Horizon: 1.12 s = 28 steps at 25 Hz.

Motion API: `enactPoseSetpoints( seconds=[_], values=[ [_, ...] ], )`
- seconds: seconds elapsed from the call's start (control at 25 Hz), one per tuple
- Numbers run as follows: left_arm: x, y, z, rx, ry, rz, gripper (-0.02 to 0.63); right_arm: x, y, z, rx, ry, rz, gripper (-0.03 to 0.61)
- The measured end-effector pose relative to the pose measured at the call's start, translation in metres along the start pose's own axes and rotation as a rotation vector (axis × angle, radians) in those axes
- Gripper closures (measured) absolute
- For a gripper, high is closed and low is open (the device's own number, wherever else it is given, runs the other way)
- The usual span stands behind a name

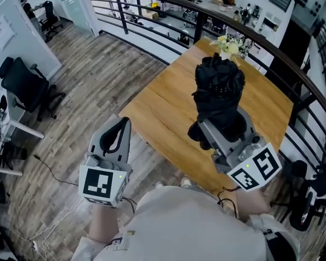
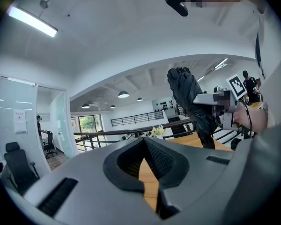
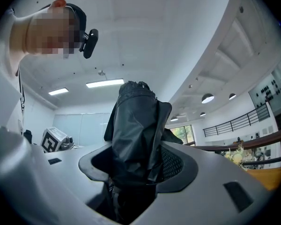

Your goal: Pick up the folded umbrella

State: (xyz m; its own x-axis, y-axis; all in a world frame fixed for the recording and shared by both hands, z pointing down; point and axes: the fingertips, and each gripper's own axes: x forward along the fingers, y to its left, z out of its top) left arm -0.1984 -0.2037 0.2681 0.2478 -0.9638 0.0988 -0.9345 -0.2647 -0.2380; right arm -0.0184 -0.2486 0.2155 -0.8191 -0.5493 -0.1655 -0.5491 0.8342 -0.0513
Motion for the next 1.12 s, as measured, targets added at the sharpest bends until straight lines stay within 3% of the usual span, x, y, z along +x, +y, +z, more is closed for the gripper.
enactPoseSetpoints(
  seconds=[0.48,1.12],
  values=[
    [0.0,-0.022,-0.02,-0.049,0.045,-0.036,0.597,-0.025,-0.016,-0.041,0.063,0.131,-0.046,0.308],
    [-0.008,-0.021,-0.022,-0.068,0.063,-0.03,0.597,-0.024,-0.018,-0.047,0.066,0.163,-0.046,0.307]
  ],
)
